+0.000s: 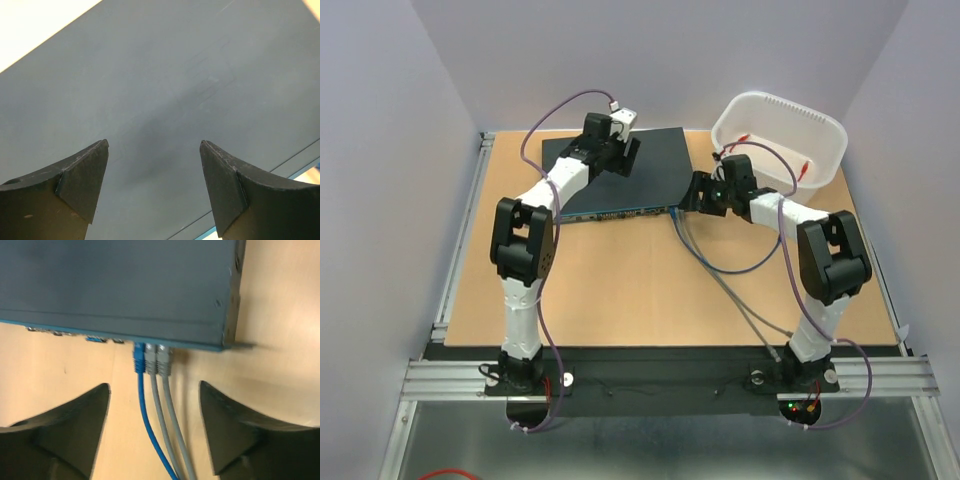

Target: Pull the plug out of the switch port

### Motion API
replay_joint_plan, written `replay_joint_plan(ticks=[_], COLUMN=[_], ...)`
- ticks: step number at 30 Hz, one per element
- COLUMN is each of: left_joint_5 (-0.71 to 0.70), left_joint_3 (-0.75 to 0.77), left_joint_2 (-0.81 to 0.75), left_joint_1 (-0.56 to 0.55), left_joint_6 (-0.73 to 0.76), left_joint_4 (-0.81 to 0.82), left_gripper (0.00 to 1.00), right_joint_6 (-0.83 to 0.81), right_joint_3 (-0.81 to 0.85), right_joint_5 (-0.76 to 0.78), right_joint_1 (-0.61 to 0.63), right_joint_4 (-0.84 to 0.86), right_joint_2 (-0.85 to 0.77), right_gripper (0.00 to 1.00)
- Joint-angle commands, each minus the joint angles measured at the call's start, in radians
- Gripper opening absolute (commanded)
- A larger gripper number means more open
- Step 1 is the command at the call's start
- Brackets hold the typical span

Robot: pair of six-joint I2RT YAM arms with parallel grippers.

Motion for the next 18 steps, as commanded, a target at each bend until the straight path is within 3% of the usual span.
replay_joint_plan(ticks=[1,3,5,18], left_joint_5=[0.003,0.003,0.011,0.028], left_joint_3=[-0.02,-0.025,-0.034,-0.063], left_joint_2=[-0.001,0.01,0.019,0.05], left_joint_1=[-0.024,-0.028,-0.027,-0.027], left_joint_6=[0.008,-0.001,-0.01,-0.041], left_joint_4=[0.059,0.055,0.049,0.065], left_gripper=[0.85,0.85,0.84,0.84], right_joint_6=[0.117,0.134,0.158,0.319], right_joint_3=[0.01,-0.007,-0.03,-0.074], right_joint_5=[-0.07,-0.096,-0.093,-0.178], right_joint_1=[-0.013,-0.014,-0.017,-0.063], right_joint_4=[0.142,0.15,0.174,0.435], right_joint_2=[-0.003,0.025,0.048,0.175], right_gripper=[0.71,0.58,0.53,0.48])
